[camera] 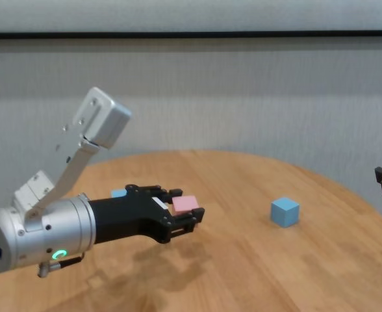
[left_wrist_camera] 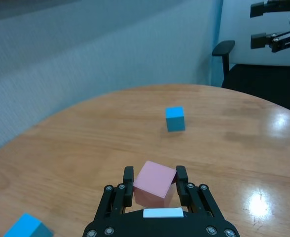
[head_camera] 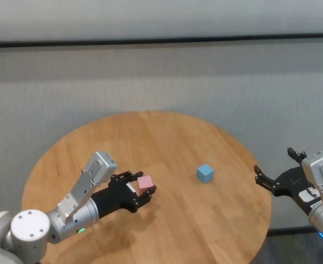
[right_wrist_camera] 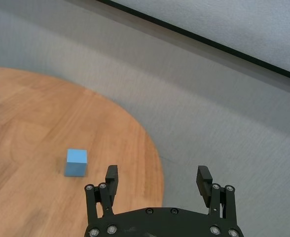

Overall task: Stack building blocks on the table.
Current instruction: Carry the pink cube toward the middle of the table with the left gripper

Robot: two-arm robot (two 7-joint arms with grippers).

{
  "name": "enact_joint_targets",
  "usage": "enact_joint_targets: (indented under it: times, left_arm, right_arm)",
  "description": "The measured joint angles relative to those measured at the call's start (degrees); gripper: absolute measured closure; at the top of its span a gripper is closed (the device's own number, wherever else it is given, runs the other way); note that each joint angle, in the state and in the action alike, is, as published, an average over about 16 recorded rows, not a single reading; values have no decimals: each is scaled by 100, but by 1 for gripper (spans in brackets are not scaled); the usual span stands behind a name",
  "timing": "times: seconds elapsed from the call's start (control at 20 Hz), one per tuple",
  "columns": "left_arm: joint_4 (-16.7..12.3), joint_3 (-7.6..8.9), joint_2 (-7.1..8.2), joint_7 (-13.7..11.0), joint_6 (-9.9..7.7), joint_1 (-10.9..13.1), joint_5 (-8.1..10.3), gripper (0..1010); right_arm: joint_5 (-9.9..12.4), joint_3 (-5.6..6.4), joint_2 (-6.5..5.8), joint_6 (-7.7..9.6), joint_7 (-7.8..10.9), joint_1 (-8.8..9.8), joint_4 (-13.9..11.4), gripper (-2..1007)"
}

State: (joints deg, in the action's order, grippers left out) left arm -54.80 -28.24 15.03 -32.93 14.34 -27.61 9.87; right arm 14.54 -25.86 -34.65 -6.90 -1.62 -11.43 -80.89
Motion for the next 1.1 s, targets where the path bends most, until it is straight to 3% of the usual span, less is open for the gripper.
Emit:
enact_joint_targets:
  times: [0.6,1.1]
  left_arm:
    - [660,-124,-382,12,160,-285,-180,475]
    - [1151,-144,-607,39,291,-472,-297,475]
  right_arm:
    - [0,0,0,0,0,0,0,4]
    - [0,0,0,0,0,0,0,4]
